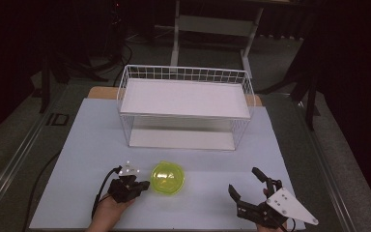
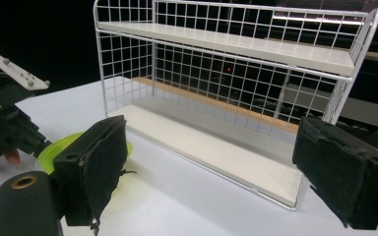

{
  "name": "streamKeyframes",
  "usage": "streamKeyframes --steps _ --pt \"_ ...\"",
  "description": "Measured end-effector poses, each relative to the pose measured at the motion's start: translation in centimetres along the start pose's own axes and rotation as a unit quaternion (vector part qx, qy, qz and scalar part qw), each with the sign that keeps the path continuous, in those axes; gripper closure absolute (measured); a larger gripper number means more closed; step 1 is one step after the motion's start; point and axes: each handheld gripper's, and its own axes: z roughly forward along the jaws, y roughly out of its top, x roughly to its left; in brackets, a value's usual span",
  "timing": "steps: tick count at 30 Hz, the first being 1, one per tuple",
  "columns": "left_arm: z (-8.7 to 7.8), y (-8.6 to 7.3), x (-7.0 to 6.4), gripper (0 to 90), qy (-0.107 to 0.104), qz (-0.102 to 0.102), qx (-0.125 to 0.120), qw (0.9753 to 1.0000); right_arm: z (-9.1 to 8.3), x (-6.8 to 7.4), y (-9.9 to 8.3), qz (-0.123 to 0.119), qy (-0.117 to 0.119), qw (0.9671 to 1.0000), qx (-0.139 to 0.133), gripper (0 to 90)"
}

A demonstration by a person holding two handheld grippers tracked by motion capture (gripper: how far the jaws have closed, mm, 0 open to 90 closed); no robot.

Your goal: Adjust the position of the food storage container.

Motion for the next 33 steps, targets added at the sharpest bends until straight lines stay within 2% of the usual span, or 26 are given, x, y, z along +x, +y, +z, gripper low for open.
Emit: streamKeyframes --steps 2,6,9,10,11,13,14,16,18,22,25,29,33 --pt "0.4 0.3 -0.4 89.9 -0.002 0.006 0.005 1.0000 0.0 -0.1 0.0 0.003 0.000 1.0000 0.001 13.0" --pt "1.1 0.6 -1.2 90.0 -0.017 0.004 0.007 0.9998 -0.1 -0.2 0.0 0.004 0.000 1.0000 0.000 13.0" --pt "1.7 0.9 -2.5 90.0 -0.039 0.020 0.013 0.9989 -0.3 -0.3 -0.1 0.002 -0.001 1.0000 0.001 12.9" --pt "1.7 0.9 -2.5 89.9 -0.039 0.020 0.013 0.9989 -0.3 -0.3 -0.1 0.002 -0.001 1.0000 0.001 12.9" --pt "2.2 1.1 -3.4 89.9 -0.052 0.026 0.018 0.9981 -0.3 -0.4 -0.1 0.003 -0.001 1.0000 0.003 12.9" --pt "2.8 1.2 -4.2 89.9 -0.062 0.032 0.020 0.9974 -0.3 -0.6 -0.2 0.007 -0.002 1.0000 0.004 13.0" --pt "3.1 1.3 -4.7 89.9 -0.063 0.036 0.020 0.9971 -0.4 -0.6 -0.2 0.007 -0.002 1.0000 0.004 13.0" --pt "3.3 1.3 -5.0 89.9 -0.048 0.039 0.030 0.9977 -0.4 -0.6 -0.3 0.006 -0.002 1.0000 0.005 13.0" --pt "3.1 1.3 -4.4 90.0 -0.019 0.028 0.023 0.9992 -0.5 -0.6 -0.3 0.003 -0.004 1.0000 0.006 13.0" --pt "3.1 1.9 -2.8 90.0 -0.003 0.014 0.012 0.9998 -0.7 -0.7 -0.5 0.003 -0.005 0.9999 0.009 13.0" --pt "3.5 2.9 -1.9 90.0 0.000 0.031 -0.005 0.9995 -0.8 -1.0 -0.5 0.009 -0.005 0.9999 0.009 13.0" --pt "4.3 4.3 -0.8 90.0 -0.006 0.040 -0.014 0.9991 -0.8 -1.1 -0.5 0.010 -0.005 0.9999 0.009 13.0" --pt "5.1 5.0 -0.2 90.0 -0.043 0.022 -0.016 0.9987 -0.6 -1.0 -0.7 0.011 -0.003 0.9999 0.011 13.0"
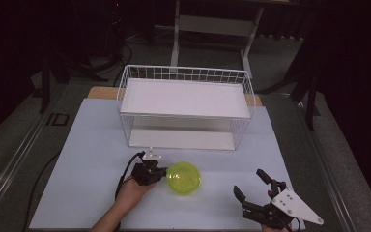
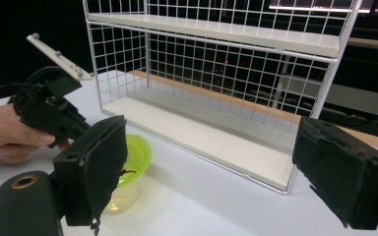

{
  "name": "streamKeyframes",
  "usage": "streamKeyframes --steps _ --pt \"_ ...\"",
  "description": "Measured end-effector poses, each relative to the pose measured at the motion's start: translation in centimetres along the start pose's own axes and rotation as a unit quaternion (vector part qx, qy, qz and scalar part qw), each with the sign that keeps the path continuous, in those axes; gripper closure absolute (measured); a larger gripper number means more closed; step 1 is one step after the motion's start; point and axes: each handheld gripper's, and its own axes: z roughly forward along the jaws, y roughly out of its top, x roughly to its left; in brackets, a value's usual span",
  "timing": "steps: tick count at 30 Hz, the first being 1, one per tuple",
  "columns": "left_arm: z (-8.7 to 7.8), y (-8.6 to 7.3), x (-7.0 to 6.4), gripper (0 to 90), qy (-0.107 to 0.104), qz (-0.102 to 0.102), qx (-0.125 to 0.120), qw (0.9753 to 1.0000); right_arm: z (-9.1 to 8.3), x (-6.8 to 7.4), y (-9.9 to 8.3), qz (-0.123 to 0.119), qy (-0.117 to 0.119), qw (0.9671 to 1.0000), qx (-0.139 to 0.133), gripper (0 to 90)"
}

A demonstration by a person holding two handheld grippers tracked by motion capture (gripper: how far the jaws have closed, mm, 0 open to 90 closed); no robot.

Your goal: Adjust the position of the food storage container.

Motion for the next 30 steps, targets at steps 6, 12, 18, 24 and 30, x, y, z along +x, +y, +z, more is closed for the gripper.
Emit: streamKeyframes --steps 6,12,18,24,30 --pt "-0.4 -0.7 -1.0 90.0 -0.014 0.010 0.003 0.9998 -0.1 -0.1 -0.4 0.002 -0.002 1.0000 0.004 13.0" --pt "-0.9 -1.8 -2.8 90.0 -0.030 0.028 0.021 0.9990 0.0 0.0 -0.5 0.010 0.003 0.9999 0.006 13.0" --pt "-1.0 -2.7 -4.7 89.9 -0.035 0.041 0.031 0.9981 0.1 0.2 -0.5 0.003 0.024 0.9996 0.012 13.6" --pt "-0.2 -2.2 -5.5 89.9 -0.045 0.037 0.031 0.9978 0.2 0.4 -0.7 0.004 0.025 0.9995 0.020 13.6" --pt "0.8 -1.6 -5.8 89.9 -0.044 0.038 0.031 0.9978 0.0 0.2 -0.8 0.018 0.040 0.9987 0.024 13.6"
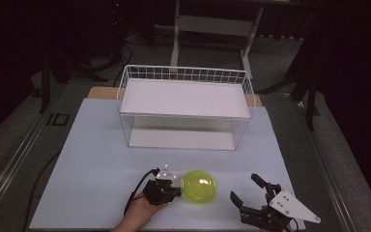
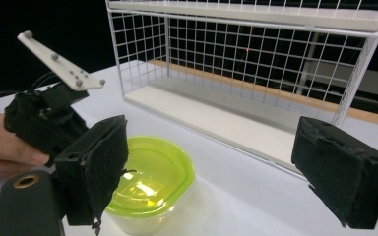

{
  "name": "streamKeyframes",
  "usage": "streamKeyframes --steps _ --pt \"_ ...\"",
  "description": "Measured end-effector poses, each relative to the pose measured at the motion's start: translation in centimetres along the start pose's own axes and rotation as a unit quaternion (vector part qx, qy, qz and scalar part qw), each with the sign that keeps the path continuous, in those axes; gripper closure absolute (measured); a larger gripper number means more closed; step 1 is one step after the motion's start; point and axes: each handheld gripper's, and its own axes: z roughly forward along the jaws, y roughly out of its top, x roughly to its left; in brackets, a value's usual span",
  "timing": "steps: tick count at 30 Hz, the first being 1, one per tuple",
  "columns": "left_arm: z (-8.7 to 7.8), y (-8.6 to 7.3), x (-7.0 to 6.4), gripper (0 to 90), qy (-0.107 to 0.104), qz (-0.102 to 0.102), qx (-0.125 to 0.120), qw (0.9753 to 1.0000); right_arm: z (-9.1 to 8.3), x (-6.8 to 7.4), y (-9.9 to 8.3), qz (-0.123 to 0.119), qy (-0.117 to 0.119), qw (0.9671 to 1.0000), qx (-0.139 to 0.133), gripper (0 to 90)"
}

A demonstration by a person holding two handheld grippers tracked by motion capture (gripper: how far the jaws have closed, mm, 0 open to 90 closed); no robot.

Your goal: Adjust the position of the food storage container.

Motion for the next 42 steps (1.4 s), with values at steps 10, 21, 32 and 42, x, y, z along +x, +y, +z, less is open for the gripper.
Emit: streamKeyframes --steps 10,21,32,42 --pt "-3.7 -1.0 1.4 85.7 0.019 -0.013 -0.037 0.9990 0.3 -0.2 -0.6 -0.027 -0.029 0.9987 0.031 16.0" --pt "-8.1 -0.7 0.6 54.7 -0.015 0.033 -0.102 0.9941 1.2 -1.7 -0.9 0.017 0.031 0.9965 0.075 14.6" --pt "-7.7 0.4 0.3 32.2 -0.024 0.020 -0.095 0.9949 2.8 -1.7 -0.8 0.032 -0.009 0.9935 0.109 15.9" --pt "-6.5 1.6 0.9 36.4 -0.047 -0.029 -0.082 0.9951 4.6 -1.0 -0.8 0.078 0.036 0.9860 0.143 19.7"
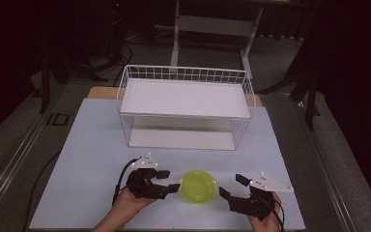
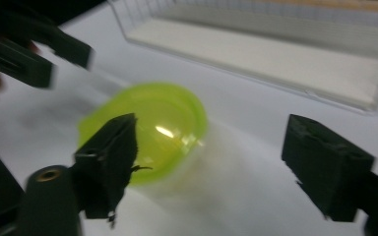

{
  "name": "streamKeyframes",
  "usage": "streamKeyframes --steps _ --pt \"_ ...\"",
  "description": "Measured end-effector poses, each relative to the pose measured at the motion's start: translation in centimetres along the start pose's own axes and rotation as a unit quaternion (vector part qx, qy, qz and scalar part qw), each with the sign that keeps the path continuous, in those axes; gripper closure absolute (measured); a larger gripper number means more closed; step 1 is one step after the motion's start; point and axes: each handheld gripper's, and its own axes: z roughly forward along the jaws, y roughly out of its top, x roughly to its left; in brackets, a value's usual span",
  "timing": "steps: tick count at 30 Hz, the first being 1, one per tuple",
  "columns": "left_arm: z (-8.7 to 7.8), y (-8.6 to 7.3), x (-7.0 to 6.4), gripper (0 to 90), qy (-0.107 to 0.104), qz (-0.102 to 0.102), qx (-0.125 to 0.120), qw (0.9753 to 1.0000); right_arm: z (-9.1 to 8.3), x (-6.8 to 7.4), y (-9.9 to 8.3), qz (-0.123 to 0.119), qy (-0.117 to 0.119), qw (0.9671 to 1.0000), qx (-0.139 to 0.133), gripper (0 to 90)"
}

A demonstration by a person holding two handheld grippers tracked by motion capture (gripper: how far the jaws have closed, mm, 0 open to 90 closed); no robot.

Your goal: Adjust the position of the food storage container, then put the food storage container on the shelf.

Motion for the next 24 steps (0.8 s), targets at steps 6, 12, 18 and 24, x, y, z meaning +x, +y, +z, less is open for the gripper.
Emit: streamKeyframes --steps 6,12,18,24 --pt "1.3 0.0 1.1 37.7 -0.016 -0.065 0.024 0.9975 1.3 -1.3 0.6 0.079 0.046 0.9946 0.049 19.5" --pt "2.1 -0.2 1.4 37.7 -0.017 -0.096 0.016 0.9951 2.7 -1.9 0.4 0.093 0.058 0.9893 0.096 10.9" --pt "3.2 -0.4 1.9 43.3 -0.037 -0.137 0.018 0.9897 3.5 -3.1 0.5 0.182 0.115 0.9704 0.110 36.0" --pt "3.9 -0.7 1.8 56.2 -0.044 -0.155 0.034 0.9864 4.8 -3.6 -0.1 0.258 0.137 0.9444 0.152 53.3"
